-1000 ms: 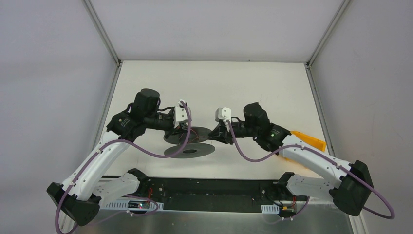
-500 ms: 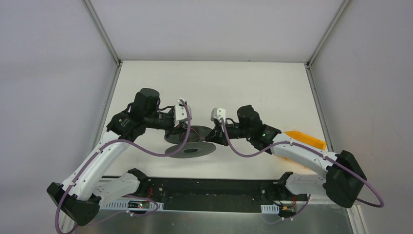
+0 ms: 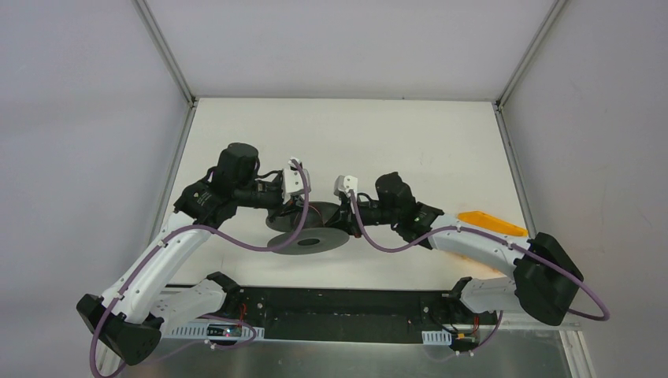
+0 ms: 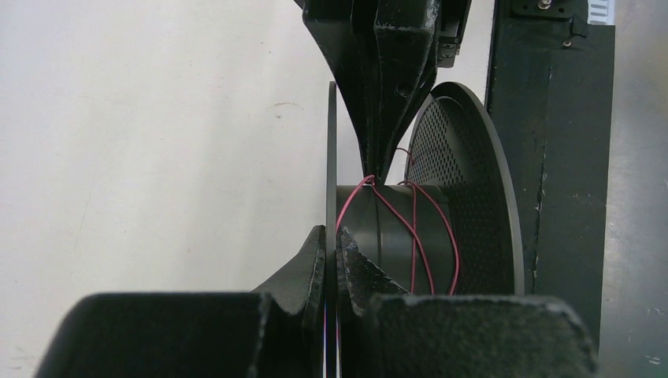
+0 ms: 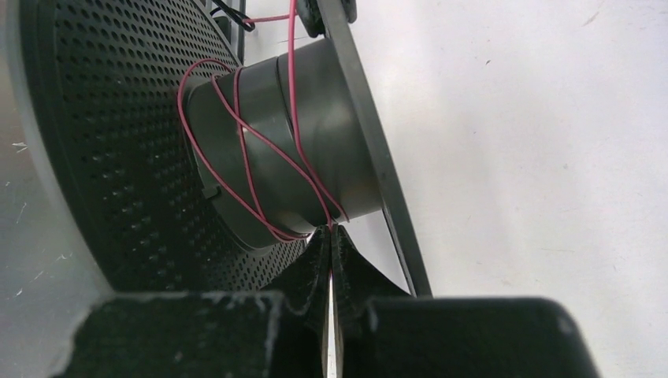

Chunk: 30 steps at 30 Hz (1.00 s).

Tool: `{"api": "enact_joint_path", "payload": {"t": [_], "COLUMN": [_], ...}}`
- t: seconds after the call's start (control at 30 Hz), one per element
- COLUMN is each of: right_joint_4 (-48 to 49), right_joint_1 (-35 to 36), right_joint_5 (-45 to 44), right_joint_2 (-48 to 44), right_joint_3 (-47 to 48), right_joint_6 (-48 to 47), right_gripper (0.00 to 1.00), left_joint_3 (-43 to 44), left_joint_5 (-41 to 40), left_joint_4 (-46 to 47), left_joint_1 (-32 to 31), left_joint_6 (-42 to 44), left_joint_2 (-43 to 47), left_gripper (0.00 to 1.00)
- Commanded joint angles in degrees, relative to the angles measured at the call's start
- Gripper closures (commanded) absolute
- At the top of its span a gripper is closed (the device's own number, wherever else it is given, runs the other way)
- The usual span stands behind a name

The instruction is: Wrap the cables

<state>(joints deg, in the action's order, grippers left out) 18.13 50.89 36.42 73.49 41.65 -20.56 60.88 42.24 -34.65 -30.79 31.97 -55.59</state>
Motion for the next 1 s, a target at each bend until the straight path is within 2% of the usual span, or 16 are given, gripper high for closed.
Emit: {"api": "enact_joint_path", "payload": {"t": [0.0, 0.33, 0.57, 0.97], "right_joint_4": [4.37, 4.41, 1.54, -5.63], "right_joint_1": [0.65, 0.86, 0.87, 0.12], "right_joint_5": [0.51, -2.29, -3.90, -9.32], "right_joint_2": [0.68, 0.70, -4.71, -14.87], "right_joint_3": [0.28, 0.45, -0.84, -2.55], "right_joint_6": [1.39, 0.84, 0.48, -1.70], "right_gripper": [1.00, 1.00, 0.89, 0.85], "left_joint_3": [-0.19, -0.19, -0.93, -1.36], "left_joint_5": [1.32, 1.27, 0.60, 0.39], "left_joint_4": [4.55, 4.73, 4.69, 4.68], "left_joint_1": [-0.33, -0.33, -0.33, -0.24], "left_joint_6": [-1.16, -1.27, -1.13, -1.96], "left_joint_2": [1.89, 1.80, 2.25, 2.77], "left_gripper": [1.00, 1.00, 1.00, 1.00]}}
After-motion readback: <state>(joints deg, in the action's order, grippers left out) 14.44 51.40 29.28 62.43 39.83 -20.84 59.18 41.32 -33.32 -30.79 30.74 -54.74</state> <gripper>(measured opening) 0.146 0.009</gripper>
